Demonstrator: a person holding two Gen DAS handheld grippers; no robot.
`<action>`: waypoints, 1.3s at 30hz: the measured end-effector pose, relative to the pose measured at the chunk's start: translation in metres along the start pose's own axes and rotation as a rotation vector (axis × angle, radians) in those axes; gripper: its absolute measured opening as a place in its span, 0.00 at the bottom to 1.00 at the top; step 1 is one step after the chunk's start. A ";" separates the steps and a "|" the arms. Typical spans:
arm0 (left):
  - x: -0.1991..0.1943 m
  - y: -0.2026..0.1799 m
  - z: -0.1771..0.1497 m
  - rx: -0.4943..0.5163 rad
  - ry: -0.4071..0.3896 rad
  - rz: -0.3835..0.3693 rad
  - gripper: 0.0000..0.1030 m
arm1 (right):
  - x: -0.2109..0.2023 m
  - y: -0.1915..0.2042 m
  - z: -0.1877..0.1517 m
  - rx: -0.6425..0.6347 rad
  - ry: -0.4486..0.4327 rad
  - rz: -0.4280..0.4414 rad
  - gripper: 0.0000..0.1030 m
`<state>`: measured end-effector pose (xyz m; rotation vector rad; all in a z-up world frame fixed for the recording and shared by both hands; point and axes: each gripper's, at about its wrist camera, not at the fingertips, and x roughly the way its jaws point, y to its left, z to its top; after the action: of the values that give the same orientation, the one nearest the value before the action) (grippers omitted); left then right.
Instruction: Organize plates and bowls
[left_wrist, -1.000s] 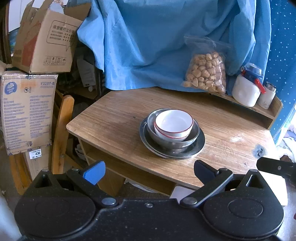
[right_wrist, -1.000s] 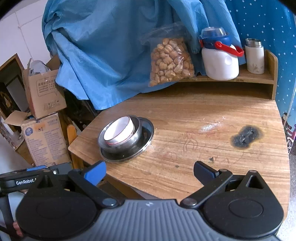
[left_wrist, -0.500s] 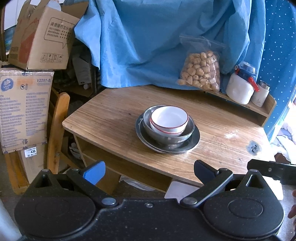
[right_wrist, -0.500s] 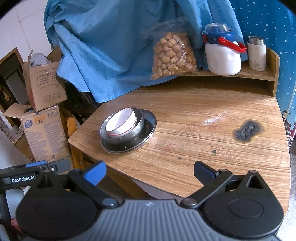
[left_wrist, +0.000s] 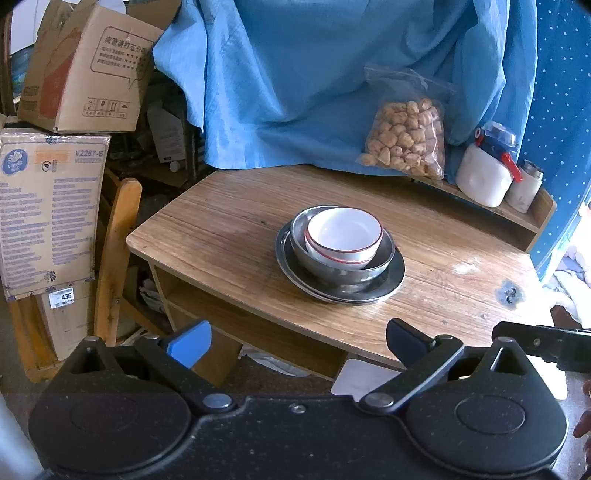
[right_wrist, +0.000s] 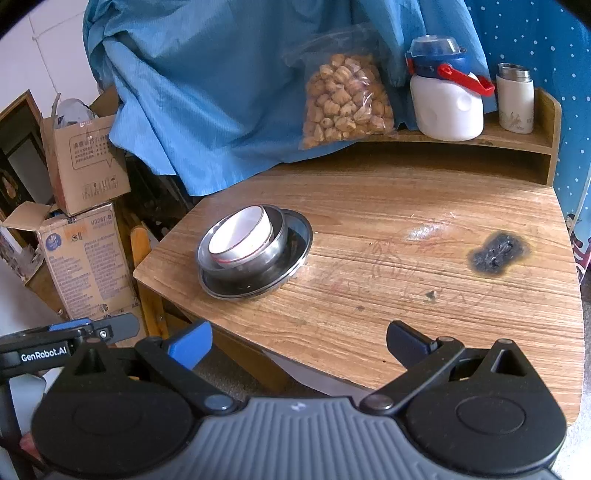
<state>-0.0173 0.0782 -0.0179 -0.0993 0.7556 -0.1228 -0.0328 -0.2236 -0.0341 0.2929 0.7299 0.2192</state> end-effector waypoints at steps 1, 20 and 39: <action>0.000 0.000 0.000 0.000 0.001 0.000 0.99 | 0.000 0.000 0.000 0.000 0.001 0.000 1.00; 0.008 -0.002 0.004 -0.008 0.019 -0.018 0.99 | 0.005 -0.004 0.002 0.003 0.011 0.001 1.00; 0.016 0.000 0.006 -0.022 0.047 -0.022 0.99 | 0.011 -0.003 0.006 0.003 0.027 0.008 1.00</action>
<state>-0.0014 0.0766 -0.0244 -0.1259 0.8026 -0.1383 -0.0204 -0.2243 -0.0383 0.2960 0.7557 0.2299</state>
